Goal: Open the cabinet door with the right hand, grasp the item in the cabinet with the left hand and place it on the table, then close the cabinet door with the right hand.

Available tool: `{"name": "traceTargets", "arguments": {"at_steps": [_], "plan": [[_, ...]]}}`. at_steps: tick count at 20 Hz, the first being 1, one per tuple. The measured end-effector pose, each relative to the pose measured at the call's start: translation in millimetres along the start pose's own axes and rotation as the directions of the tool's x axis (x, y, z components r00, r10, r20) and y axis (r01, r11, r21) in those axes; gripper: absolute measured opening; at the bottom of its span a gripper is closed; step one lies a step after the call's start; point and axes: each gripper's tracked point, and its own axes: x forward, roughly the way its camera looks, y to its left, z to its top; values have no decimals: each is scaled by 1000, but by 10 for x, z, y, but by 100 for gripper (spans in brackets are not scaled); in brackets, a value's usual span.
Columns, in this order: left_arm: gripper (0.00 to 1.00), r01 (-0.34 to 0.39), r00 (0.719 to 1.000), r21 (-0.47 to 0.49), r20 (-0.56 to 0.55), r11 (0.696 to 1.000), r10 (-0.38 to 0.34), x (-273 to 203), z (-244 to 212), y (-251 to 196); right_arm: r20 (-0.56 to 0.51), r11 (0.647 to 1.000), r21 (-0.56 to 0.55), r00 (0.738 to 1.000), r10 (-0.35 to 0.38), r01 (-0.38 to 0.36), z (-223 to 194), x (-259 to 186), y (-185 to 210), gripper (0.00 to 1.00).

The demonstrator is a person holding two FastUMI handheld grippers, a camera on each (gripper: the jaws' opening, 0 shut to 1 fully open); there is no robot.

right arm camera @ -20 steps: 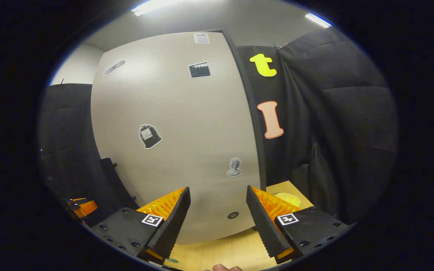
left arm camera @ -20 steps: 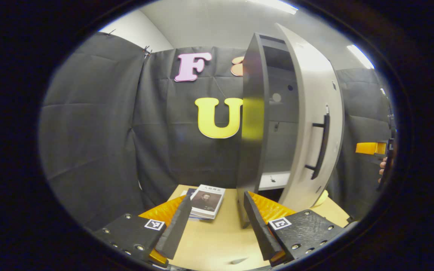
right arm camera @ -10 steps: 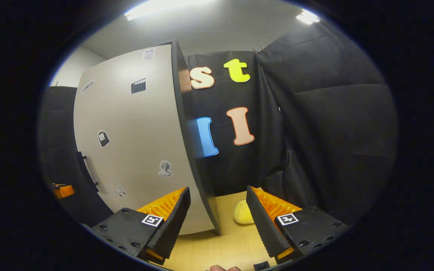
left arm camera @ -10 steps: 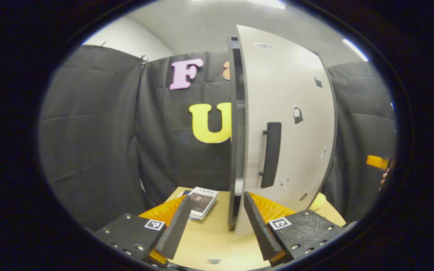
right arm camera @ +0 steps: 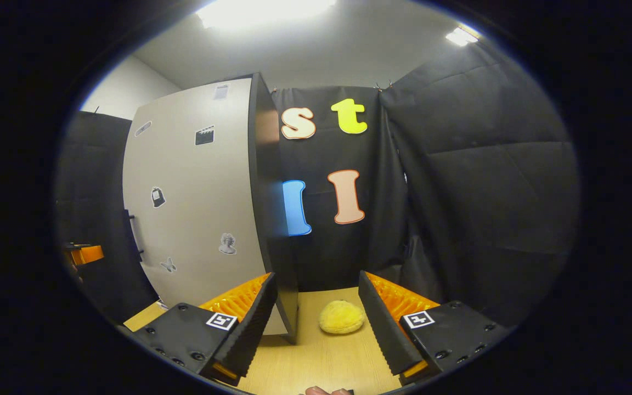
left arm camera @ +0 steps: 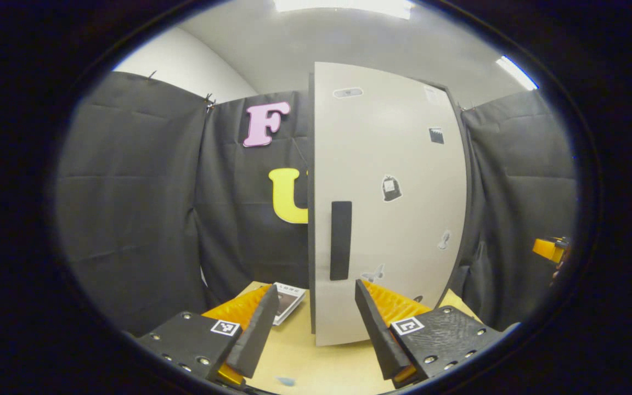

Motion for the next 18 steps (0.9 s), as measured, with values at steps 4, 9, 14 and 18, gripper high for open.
{"name": "traceTargets", "arguments": {"at_steps": [4,9,14,18], "plan": [[84,2,999,-24,55,1000,-1,37,90,14,3,999,-42,1000,10,-9,-66,-109,121,94],[84,34,997,-47,65,998,-31,4,107,27,5,998,-48,1000,-28,28,-161,-334,380,94],[84,67,996,-68,68,995,-62,-59,59,48,9,996,-83,1000,-20,21,-169,-568,653,94],[85,93,992,-108,92,990,-84,-80,50,5,23,993,-116,1000,-7,10,-194,-781,811,94]]}}
